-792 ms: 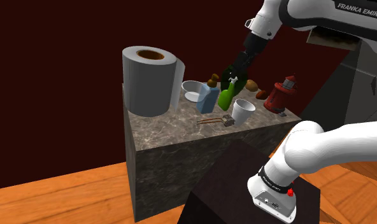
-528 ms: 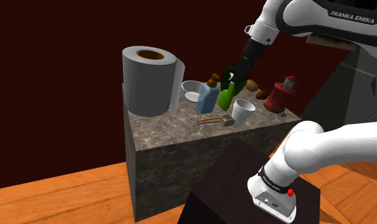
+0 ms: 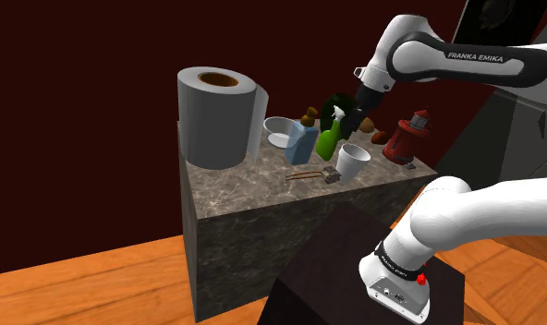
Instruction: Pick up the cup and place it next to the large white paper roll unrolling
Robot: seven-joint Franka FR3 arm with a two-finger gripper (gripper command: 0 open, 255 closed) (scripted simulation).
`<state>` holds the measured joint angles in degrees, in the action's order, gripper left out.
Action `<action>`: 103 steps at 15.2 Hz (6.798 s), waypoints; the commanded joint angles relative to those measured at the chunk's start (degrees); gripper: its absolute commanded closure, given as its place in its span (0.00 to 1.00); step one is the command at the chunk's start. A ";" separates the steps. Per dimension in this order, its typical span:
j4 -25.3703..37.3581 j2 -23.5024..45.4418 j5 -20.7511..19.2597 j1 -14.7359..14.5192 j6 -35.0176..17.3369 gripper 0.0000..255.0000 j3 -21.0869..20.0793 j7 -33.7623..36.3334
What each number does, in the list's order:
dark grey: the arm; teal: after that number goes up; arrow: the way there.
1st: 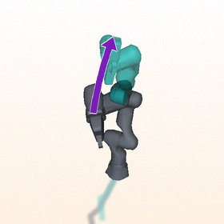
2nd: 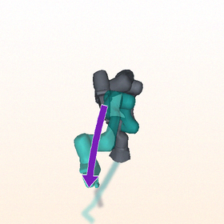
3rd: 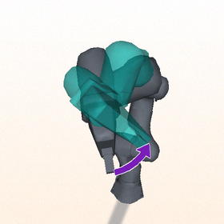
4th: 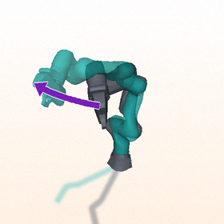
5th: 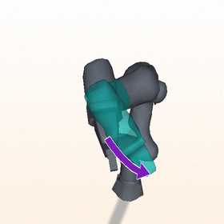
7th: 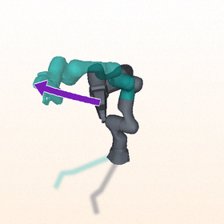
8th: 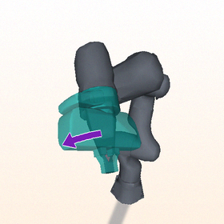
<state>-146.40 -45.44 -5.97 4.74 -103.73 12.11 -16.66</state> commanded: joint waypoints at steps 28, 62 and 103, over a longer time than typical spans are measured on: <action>-10.91 10.31 -10.58 4.66 -18.04 1.00 11.97 -11.91; 6.17 4.40 -6.88 3.65 4.91 1.00 7.05 -12.42; 46.26 15.04 -2.98 1.34 34.47 1.00 4.26 -14.97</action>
<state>-101.47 -30.82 -9.10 6.16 -70.17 16.52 -31.70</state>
